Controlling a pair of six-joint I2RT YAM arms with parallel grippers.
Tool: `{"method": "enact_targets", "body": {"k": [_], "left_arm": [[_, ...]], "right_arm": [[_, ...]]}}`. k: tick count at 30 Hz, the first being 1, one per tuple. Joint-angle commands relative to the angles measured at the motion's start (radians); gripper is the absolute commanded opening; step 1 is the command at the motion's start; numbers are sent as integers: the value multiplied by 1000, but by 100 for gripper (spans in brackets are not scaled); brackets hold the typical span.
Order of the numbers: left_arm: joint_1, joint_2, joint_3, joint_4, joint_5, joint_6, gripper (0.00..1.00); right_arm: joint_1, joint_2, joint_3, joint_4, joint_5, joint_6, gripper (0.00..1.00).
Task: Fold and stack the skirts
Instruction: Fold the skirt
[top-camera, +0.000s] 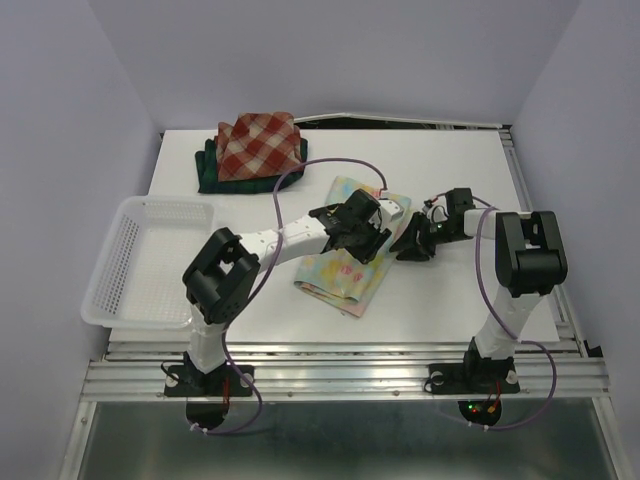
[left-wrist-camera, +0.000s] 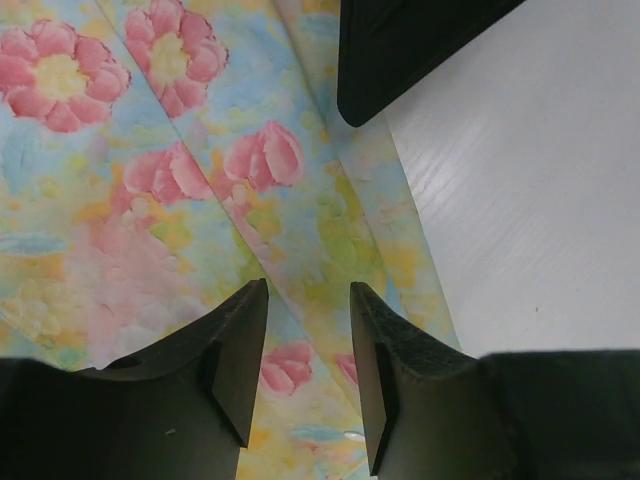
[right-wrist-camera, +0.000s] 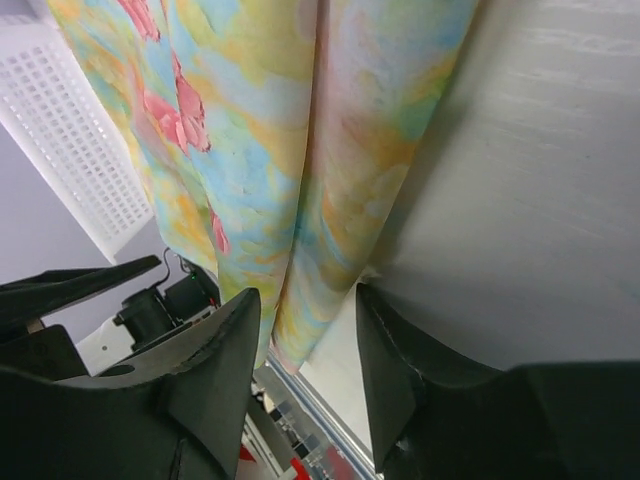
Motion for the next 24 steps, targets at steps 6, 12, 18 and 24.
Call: {"method": "enact_targets", "body": {"k": [6, 12, 18, 24], "left_arm": [[-18, 65, 98, -2, 30, -16, 63], [-23, 116, 134, -10, -15, -16, 53], [-24, 116, 131, -4, -9, -8, 23], [-37, 90, 120, -5, 24, 0, 5]], "right_arm": [[-7, 41, -63, 99, 58, 13, 44], [-7, 71, -64, 114, 65, 2, 33], [-7, 98, -70, 136, 64, 8, 27], [-7, 113, -70, 143, 55, 14, 21]]}}
